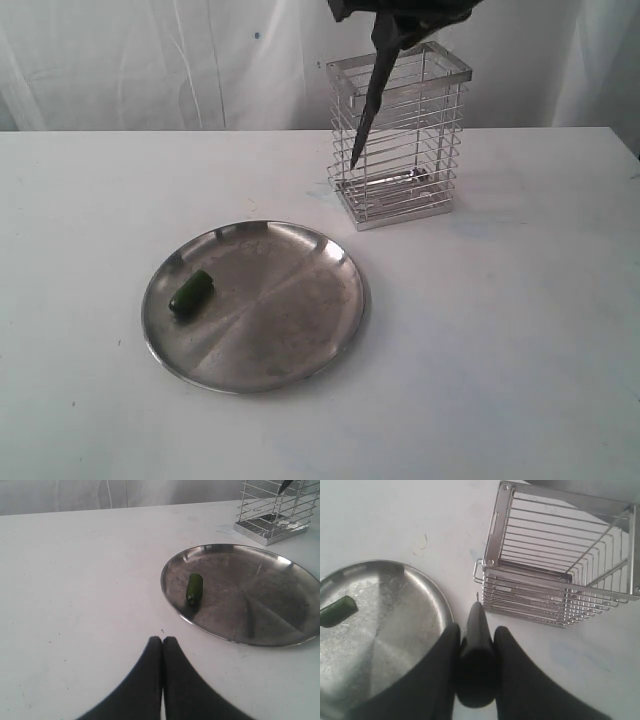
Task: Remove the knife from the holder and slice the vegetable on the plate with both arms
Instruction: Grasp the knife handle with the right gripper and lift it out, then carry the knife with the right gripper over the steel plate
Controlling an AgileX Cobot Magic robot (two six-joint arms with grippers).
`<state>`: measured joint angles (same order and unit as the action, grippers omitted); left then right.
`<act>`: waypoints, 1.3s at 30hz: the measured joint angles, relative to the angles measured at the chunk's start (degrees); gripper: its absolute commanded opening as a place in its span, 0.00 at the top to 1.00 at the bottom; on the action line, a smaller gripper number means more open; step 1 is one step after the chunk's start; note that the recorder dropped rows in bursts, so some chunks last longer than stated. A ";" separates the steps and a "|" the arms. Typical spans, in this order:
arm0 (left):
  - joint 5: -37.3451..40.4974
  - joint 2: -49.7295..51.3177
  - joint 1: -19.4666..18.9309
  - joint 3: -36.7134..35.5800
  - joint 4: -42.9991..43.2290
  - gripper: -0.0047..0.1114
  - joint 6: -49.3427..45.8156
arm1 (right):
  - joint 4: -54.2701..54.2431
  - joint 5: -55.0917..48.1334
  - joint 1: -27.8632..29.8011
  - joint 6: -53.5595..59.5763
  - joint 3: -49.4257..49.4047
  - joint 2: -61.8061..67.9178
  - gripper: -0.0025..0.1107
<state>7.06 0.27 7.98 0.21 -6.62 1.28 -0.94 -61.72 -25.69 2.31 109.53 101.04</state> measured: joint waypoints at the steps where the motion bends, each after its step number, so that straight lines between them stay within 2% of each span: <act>1: 0.00 0.00 0.00 0.00 0.00 0.96 0.00 | -0.69 -0.16 0.00 0.62 0.00 -0.87 0.98; 9: 0.00 0.00 0.00 0.00 0.00 0.96 0.00 | -15.15 -0.62 0.00 7.41 0.00 -7.37 0.98; 17: 0.00 0.00 0.00 0.00 0.00 0.96 0.00 | -23.11 1.07 0.00 10.59 -3.60 -11.42 0.98; 20: 0.00 0.00 0.00 0.00 0.00 0.96 0.00 | -29.94 6.30 0.00 13.76 -9.93 -13.54 0.98; 29: 0.00 0.00 0.00 0.00 0.00 0.96 0.00 | -59.91 30.58 0.00 31.34 -43.82 -24.64 0.98; 33: 0.00 0.00 0.00 0.00 0.00 0.96 0.00 | -78.31 40.73 0.00 42.78 -57.82 -28.47 0.98; 36: 0.00 0.00 0.00 0.00 0.00 0.96 0.00 | -91.99 45.94 0.00 52.73 -64.74 -30.74 0.98; 39: 0.00 0.00 0.00 0.00 0.00 0.96 0.00 | -96.83 47.31 0.00 56.67 -68.25 -31.28 0.98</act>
<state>7.06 0.27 7.98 0.21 -6.62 1.28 -97.77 -14.41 -25.69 58.98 41.28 69.76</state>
